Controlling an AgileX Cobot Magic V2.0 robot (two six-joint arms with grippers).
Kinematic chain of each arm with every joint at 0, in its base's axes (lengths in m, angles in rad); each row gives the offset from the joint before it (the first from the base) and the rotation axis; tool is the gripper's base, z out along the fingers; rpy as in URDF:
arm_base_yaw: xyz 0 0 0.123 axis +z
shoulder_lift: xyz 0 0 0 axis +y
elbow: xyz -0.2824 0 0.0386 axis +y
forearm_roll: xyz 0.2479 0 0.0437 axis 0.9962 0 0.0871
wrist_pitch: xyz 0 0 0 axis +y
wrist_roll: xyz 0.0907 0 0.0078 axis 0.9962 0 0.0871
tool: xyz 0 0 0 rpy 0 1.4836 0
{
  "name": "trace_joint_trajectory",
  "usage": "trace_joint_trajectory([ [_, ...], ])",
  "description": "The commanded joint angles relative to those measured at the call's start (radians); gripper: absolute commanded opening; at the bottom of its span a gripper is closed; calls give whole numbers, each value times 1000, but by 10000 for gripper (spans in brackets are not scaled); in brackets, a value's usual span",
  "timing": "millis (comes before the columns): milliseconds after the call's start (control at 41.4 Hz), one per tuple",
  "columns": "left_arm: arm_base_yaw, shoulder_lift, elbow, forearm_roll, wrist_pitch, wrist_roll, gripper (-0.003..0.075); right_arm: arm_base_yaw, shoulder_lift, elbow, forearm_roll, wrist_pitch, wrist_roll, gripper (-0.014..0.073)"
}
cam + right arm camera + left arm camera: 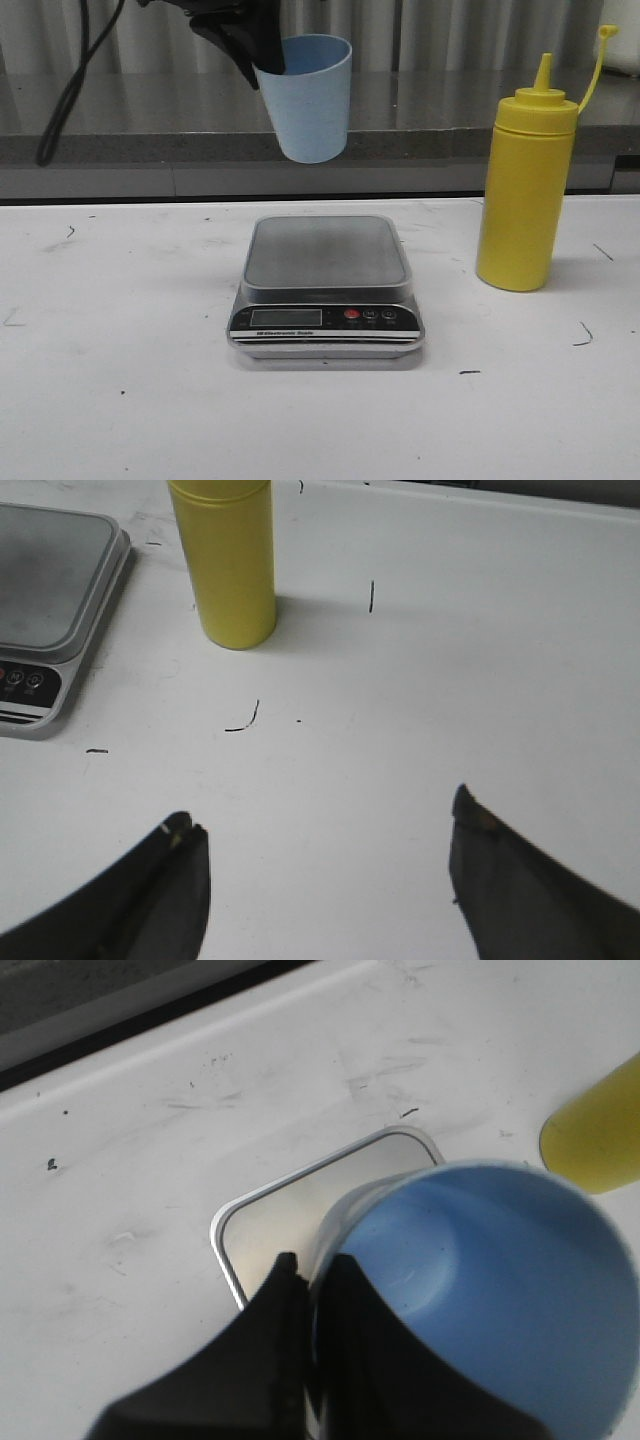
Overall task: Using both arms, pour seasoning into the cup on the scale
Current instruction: 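Lift the blue cup with the left gripper and carry it over the scale, then lower the cup onto the scale, open the left gripper, withdraw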
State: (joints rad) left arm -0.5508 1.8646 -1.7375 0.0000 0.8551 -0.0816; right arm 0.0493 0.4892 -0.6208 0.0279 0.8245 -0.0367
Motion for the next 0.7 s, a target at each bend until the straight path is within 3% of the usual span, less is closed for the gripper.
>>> trace_joint_trajectory([
  [0,-7,9,-94,0,1,-5,-20,-2,12,-23,-9,-64,-11,529],
  [266,-7,129,-158,0,39,-5,-20,-2,12,-23,-9,-64,-11,529],
  [677,-5,151,-158,-17,46,-5,-19,-2,12,-23,-9,-64,-11,529],
])
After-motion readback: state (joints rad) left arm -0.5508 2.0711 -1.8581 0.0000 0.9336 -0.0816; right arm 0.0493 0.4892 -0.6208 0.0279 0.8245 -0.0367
